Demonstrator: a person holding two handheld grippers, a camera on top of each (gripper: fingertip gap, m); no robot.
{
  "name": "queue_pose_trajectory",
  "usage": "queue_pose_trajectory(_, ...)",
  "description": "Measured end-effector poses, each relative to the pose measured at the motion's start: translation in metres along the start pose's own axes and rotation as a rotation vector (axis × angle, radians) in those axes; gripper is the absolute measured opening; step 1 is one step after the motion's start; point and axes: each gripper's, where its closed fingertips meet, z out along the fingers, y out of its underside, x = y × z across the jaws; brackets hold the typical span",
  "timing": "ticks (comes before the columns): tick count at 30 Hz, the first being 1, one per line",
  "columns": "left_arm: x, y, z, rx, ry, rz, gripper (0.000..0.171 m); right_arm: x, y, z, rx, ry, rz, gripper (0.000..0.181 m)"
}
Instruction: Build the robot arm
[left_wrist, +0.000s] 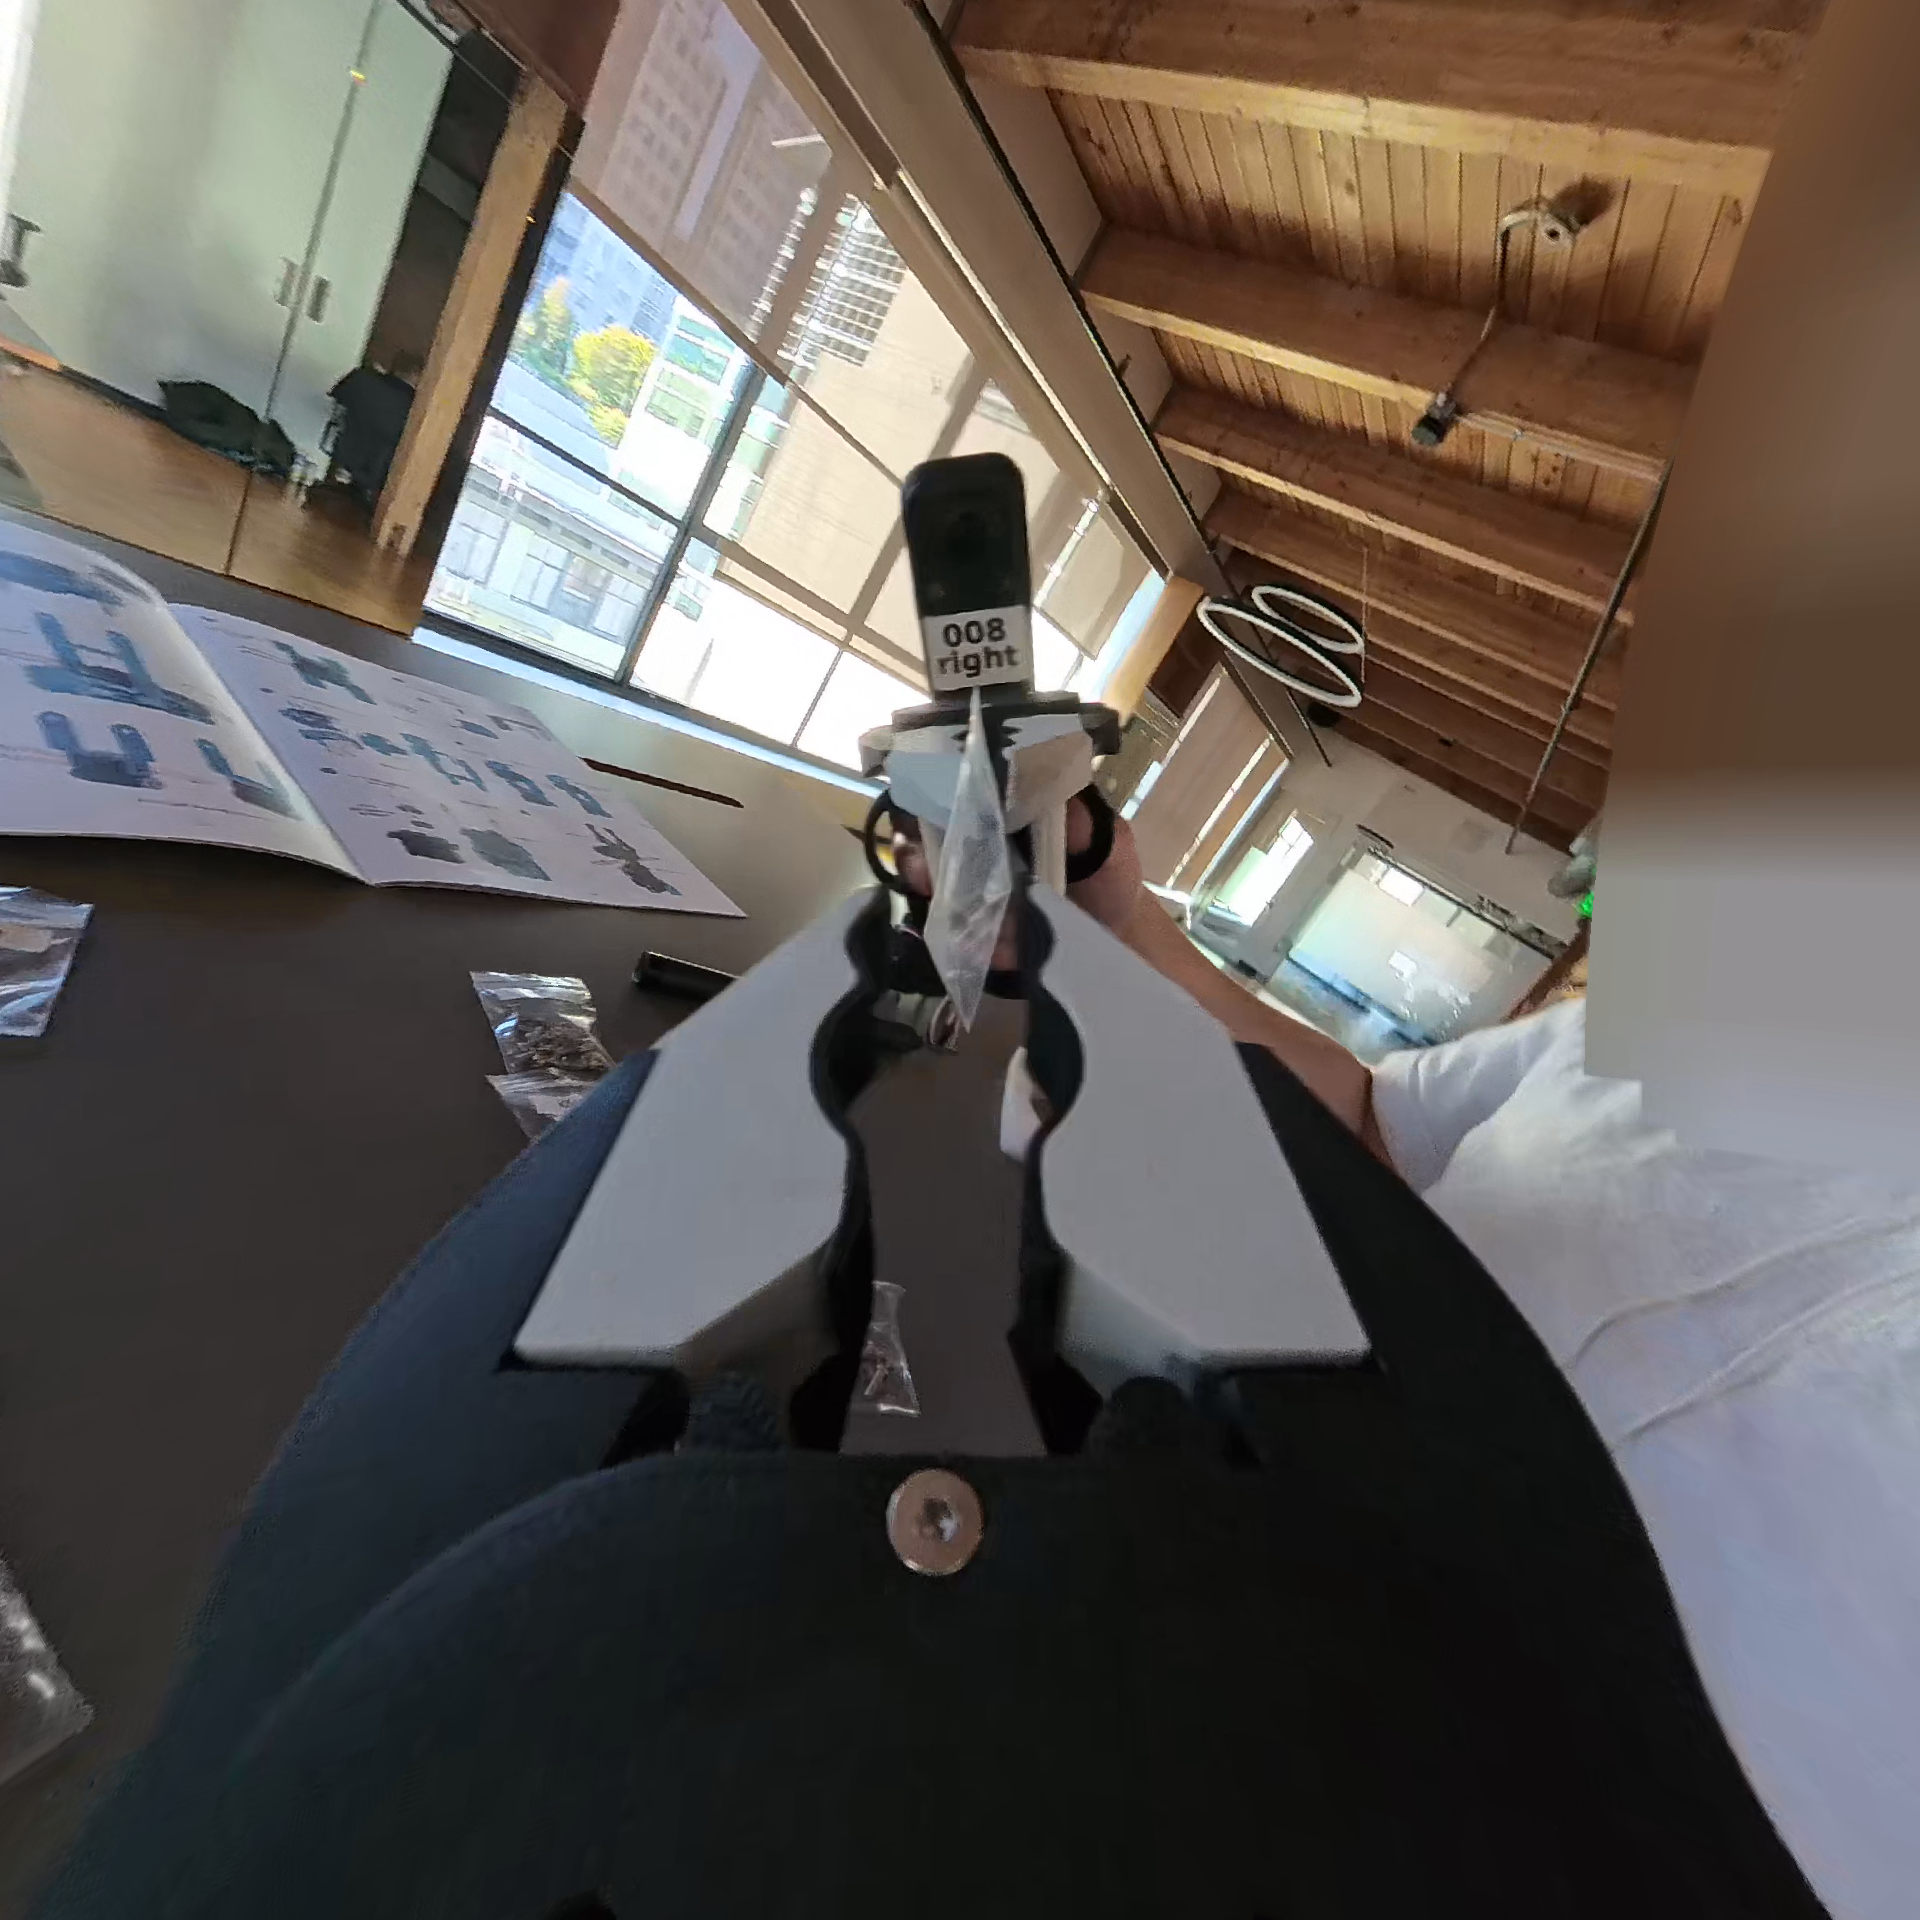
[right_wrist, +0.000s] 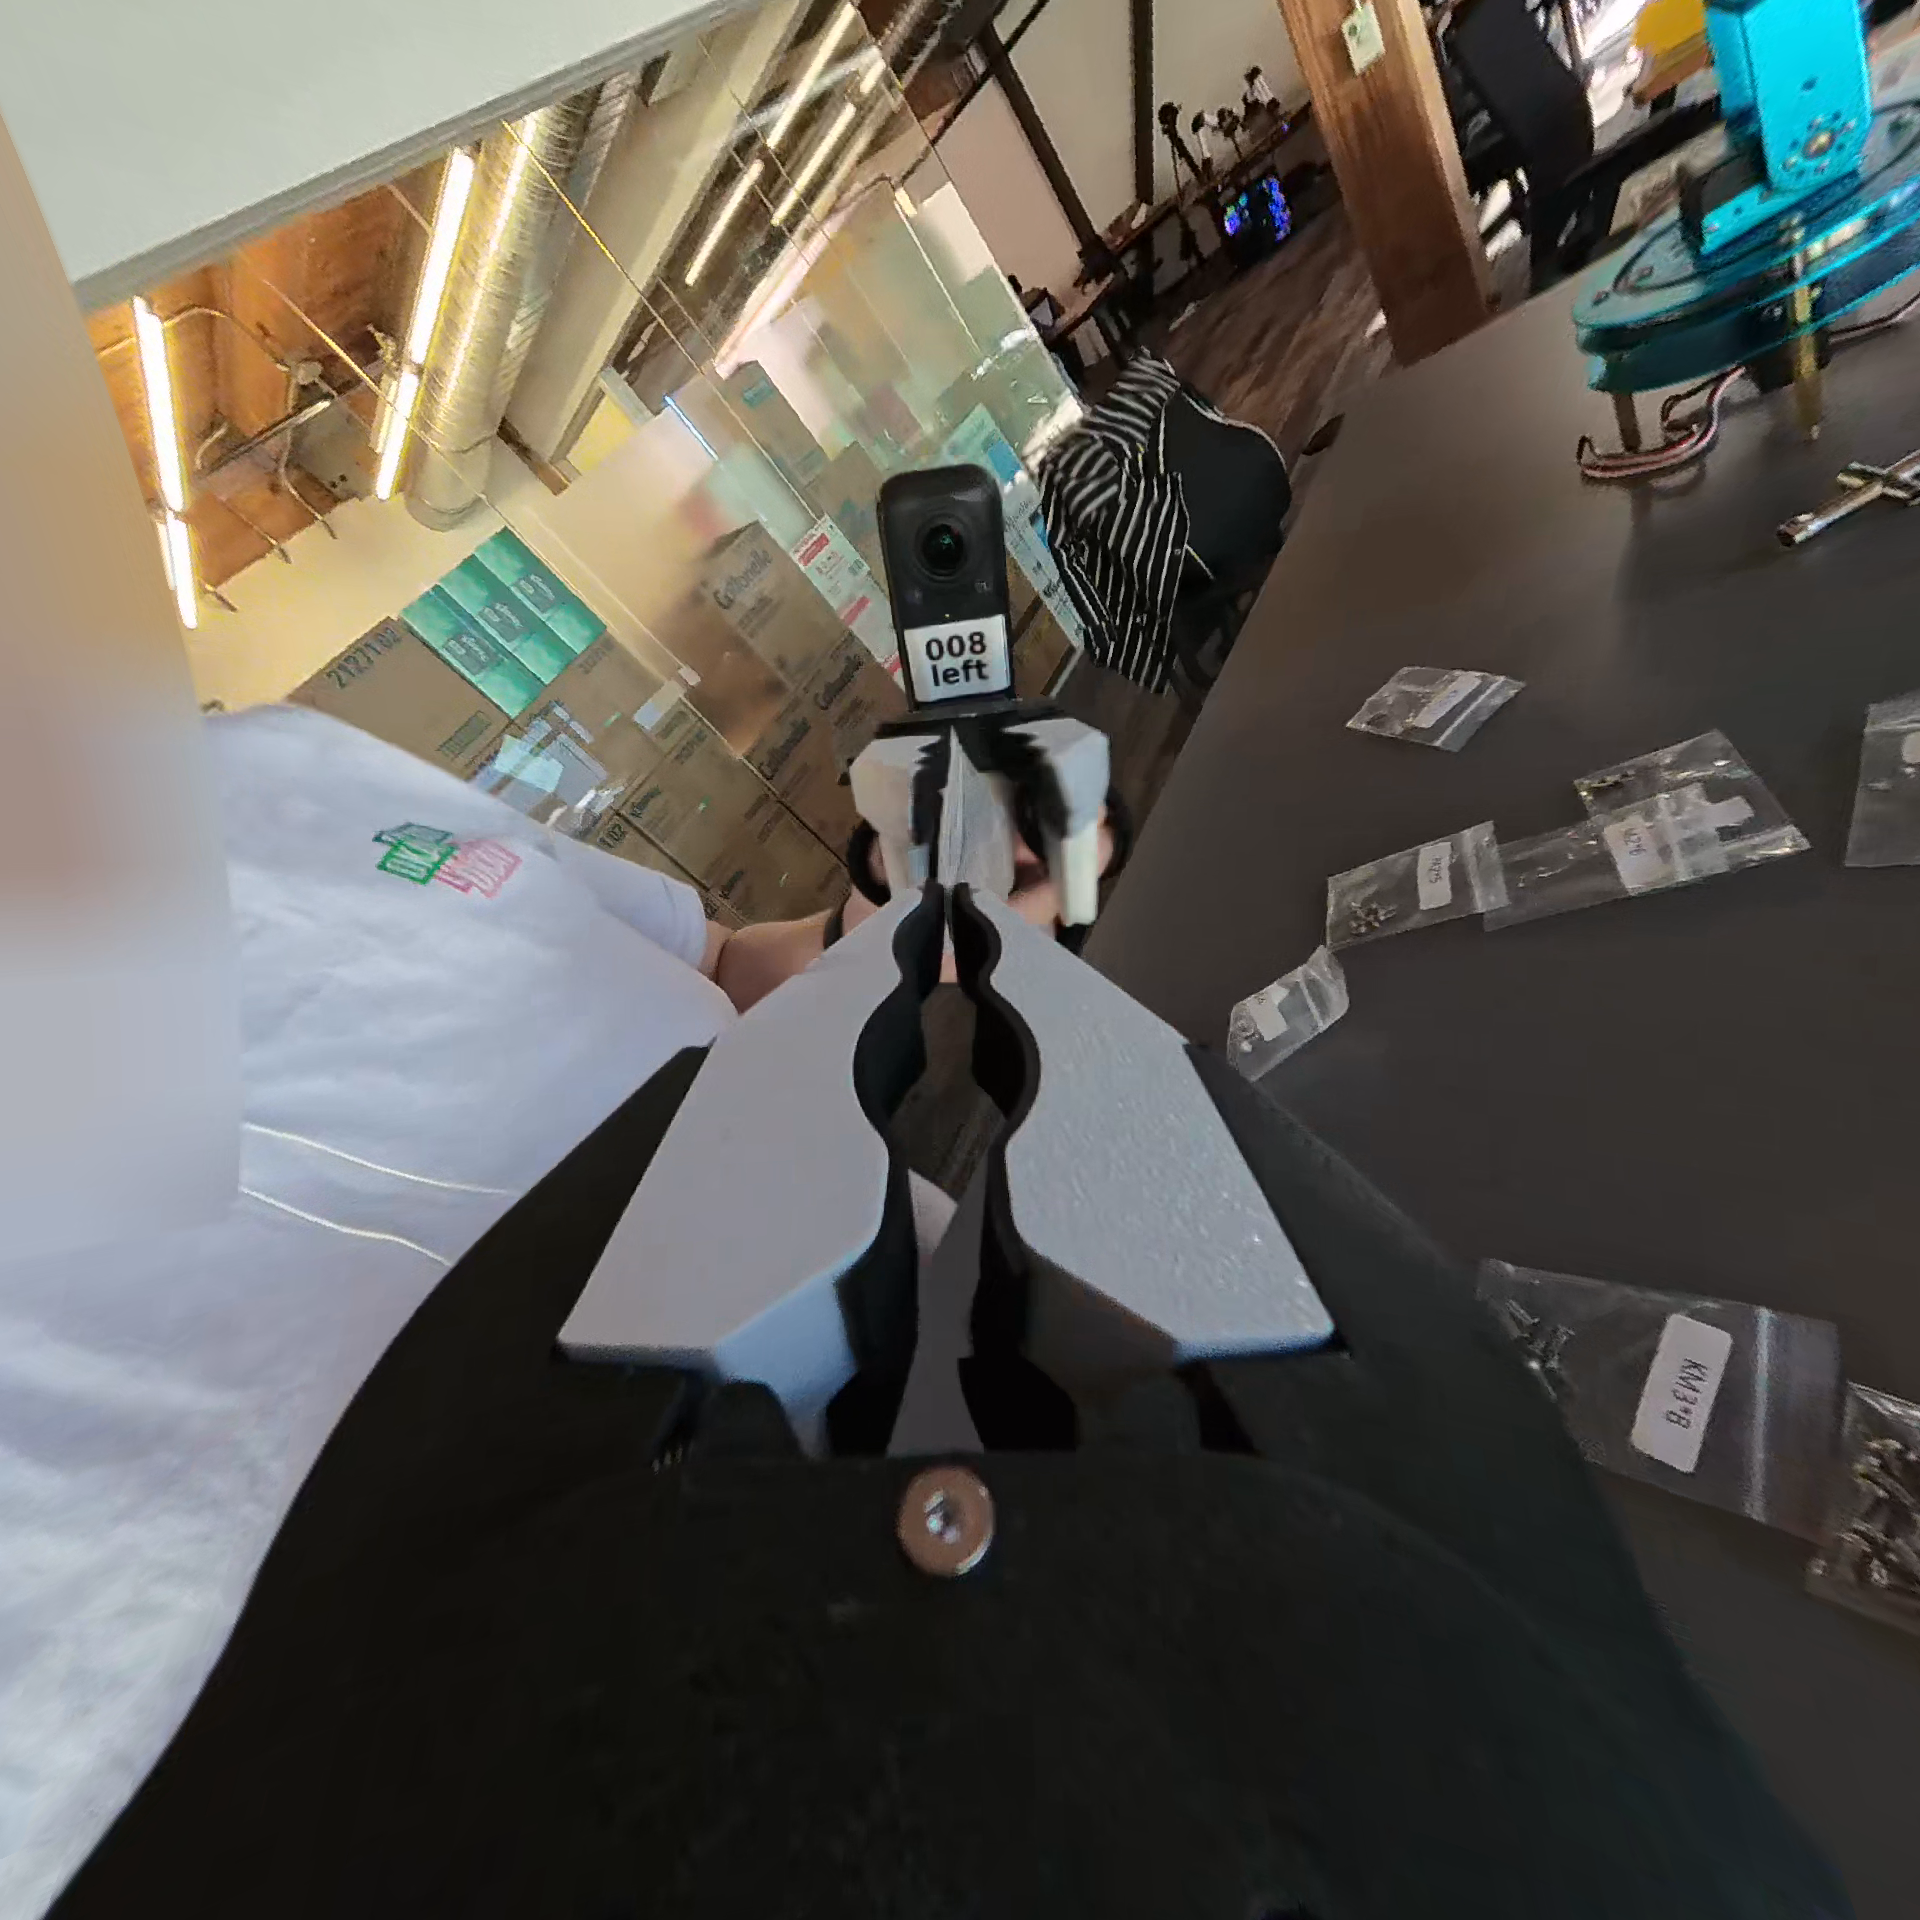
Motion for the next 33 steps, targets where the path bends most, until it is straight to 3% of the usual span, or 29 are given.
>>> queue_pose_trajectory(2,0.0,-0.002,-0.002,0.012,-0.003,-0.023,0.044,-0.002,-0.006,0.001,-0.027,0.025,0.027,0.0)
queue_pose_trajectory(3,0.003,-0.002,-0.002,0.014,0.017,-0.036,0.044,-0.004,-0.009,0.002,-0.035,0.03,0.036,0.0)
queue_pose_trajectory(6,0.016,-0.005,-0.002,0.032,0.103,-0.082,0.014,-0.01,-0.015,0.002,-0.051,0.033,0.057,0.0)
queue_pose_trajectory(12,0.024,0.004,0.003,0.015,0.15,-0.131,0.0,-0.013,-0.014,0.001,-0.045,0.034,0.074,0.0)
queue_pose_trajectory(16,0.015,0.015,-0.001,-0.09,0.109,-0.143,0.0,-0.003,-0.002,0.0,-0.079,0.031,0.132,0.0)
queue_pose_trajectory(21,-0.005,0.035,-0.015,-0.315,0.045,-0.148,0.0,0.023,0.02,0.01,-0.168,0.05,0.228,0.0)
queue_pose_trajectory(23,-0.016,0.039,-0.026,-0.399,0.016,-0.121,0.0,0.035,0.027,0.014,-0.199,0.058,0.255,0.0)
queue_pose_trajectory(25,-0.035,0.032,-0.042,-0.416,-0.045,-0.077,0.015,0.05,0.034,0.015,-0.228,0.074,0.305,0.0)
queue_pose_trajectory(29,-0.082,0.016,-0.084,-0.476,-0.137,0.009,0.008,0.095,0.054,0.016,-0.312,0.179,0.363,0.0)
queue_pose_trajectory(33,-0.14,-0.001,-0.112,-0.613,-0.216,0.159,0.011,0.138,0.074,0.012,-0.416,0.33,0.391,0.0)
